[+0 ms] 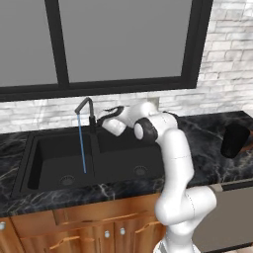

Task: Turn on the sink faucet and place the jug under the water for a few seconds to fill it up.

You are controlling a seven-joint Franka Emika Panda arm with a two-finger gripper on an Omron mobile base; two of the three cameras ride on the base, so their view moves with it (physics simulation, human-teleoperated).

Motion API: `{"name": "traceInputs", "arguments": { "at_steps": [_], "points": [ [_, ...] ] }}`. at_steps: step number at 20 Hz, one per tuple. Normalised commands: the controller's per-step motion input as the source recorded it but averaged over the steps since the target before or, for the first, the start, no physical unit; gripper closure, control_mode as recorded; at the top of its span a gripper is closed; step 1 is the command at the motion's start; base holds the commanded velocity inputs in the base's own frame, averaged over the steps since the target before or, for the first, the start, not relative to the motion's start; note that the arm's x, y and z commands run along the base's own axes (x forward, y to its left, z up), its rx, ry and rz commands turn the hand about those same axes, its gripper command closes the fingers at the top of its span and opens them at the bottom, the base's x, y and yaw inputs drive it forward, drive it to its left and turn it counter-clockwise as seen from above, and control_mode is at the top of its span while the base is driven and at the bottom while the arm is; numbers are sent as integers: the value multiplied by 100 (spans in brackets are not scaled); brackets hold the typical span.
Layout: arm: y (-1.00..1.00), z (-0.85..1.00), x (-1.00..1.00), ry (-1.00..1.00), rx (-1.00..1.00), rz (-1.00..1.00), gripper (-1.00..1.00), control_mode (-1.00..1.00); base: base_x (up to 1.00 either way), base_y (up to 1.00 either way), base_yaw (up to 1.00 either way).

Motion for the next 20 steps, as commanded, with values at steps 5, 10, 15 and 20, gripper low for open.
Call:
{"name": "traceInputs", "arguments": {
  "at_steps": [5,10,15,20],
  "points": [
    [-62,-12,-27,-1,17,-11,-100,-100,0,0,0],
    [-49,6,-69,-20,13,-10,-100,-100,0,0,0],
    [-63,57,-95,-21,13,-7,-100,-100,0,0,0],
    [-61,99,-79,-6,8,-5,-100,-100,0,0,0]
  ]
}}
